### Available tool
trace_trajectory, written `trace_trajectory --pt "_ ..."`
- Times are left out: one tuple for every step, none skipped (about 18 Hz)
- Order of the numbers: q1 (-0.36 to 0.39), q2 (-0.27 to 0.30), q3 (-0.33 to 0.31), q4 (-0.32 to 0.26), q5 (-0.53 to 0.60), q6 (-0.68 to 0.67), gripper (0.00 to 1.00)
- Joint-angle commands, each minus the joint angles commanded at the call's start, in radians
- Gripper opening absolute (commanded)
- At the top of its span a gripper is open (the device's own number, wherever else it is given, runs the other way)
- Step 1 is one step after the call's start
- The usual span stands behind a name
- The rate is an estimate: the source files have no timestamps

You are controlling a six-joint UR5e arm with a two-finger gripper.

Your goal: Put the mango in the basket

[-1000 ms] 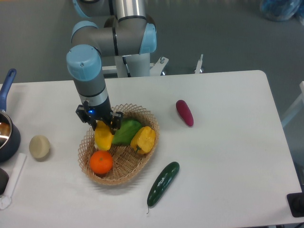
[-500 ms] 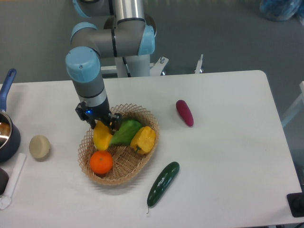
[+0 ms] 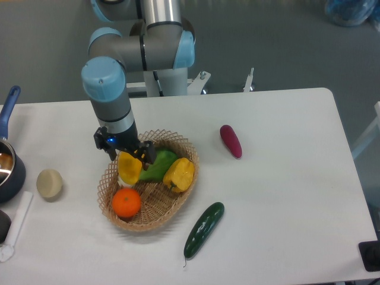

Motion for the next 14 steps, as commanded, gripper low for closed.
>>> trace_trajectory --pt "0.032 -0.003 0.028 0.006 -0.003 0.024 1.0" --pt "0.075 -0.003 0.058 0.008 -0.005 0.06 1.0" --pt "0.124 -0.008 0.095 0.008 -0.008 0.101 1.0" --pt "0.163 -0.014 0.133 0.006 -0.015 0.142 1.0" --pt "0.195 -0.023 0.169 0.003 -0.02 0.188 1.0" --pt "0.224 -0.037 0.195 -0.006 -0.018 0.239 1.0" --pt "0.259 -0.038 0.203 -0.009 -0.017 0.296 1.0" --pt "0.292 -0.038 0.203 -0.011 -0.015 0.354 1.0" --pt "0.304 -0.035 0.2 -0.021 -0.005 0.412 1.0" --pt "0.313 -0.017 0.203 -0.049 -0.006 0.47 1.0" --pt "0.329 0.006 0.201 -0.09 -0.003 0.529 1.0" --pt "0.352 0.023 0.203 -0.127 -0.003 0.581 1.0" --pt "0.37 0.047 0.206 -0.158 -0.005 0.629 1.0" --pt "0.385 0.069 0.212 -0.188 -0.003 0.666 1.0"
